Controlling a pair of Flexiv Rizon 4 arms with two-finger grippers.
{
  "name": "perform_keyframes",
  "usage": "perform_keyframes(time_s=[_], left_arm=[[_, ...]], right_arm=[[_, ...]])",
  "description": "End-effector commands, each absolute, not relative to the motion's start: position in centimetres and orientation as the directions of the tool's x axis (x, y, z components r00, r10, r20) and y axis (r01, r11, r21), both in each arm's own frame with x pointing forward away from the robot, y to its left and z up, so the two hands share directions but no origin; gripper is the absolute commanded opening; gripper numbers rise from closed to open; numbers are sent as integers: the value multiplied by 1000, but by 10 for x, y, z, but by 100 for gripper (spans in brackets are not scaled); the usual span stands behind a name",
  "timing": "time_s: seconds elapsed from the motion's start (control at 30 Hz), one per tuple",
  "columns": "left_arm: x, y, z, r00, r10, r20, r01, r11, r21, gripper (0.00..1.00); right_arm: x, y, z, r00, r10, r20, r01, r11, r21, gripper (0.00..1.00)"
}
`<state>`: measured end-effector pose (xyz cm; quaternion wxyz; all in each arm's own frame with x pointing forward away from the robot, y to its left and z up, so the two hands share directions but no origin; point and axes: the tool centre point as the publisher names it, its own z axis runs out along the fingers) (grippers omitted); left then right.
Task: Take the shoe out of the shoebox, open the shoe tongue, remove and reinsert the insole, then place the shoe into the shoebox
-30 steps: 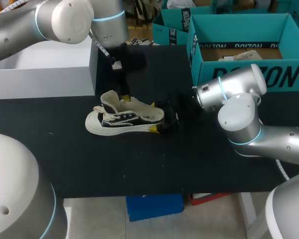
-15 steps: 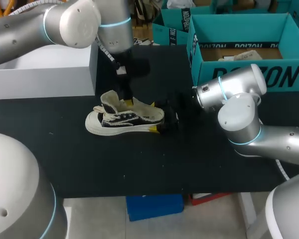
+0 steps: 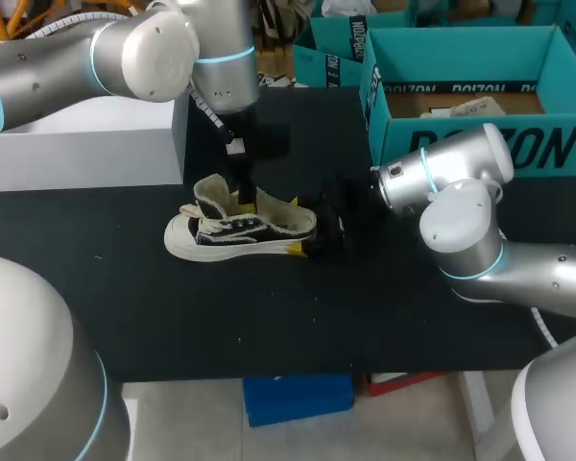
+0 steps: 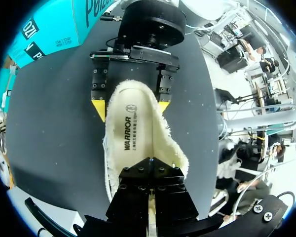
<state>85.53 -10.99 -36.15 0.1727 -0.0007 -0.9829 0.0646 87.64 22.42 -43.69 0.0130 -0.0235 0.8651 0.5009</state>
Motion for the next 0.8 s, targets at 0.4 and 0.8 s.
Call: perform_keyframes(time_s=[0.4,0.8], left_arm=[[840,-108,-385,-927,17,374,-27,993,-113,0],[833,-109,-400,-930,10,366,-27,995,-95,0]], right_arm=[[877,225,-438,-999,-27,-46,-53,498,865,0],[877,225,-438,-999,-27,-46,-53,498,865,0]])
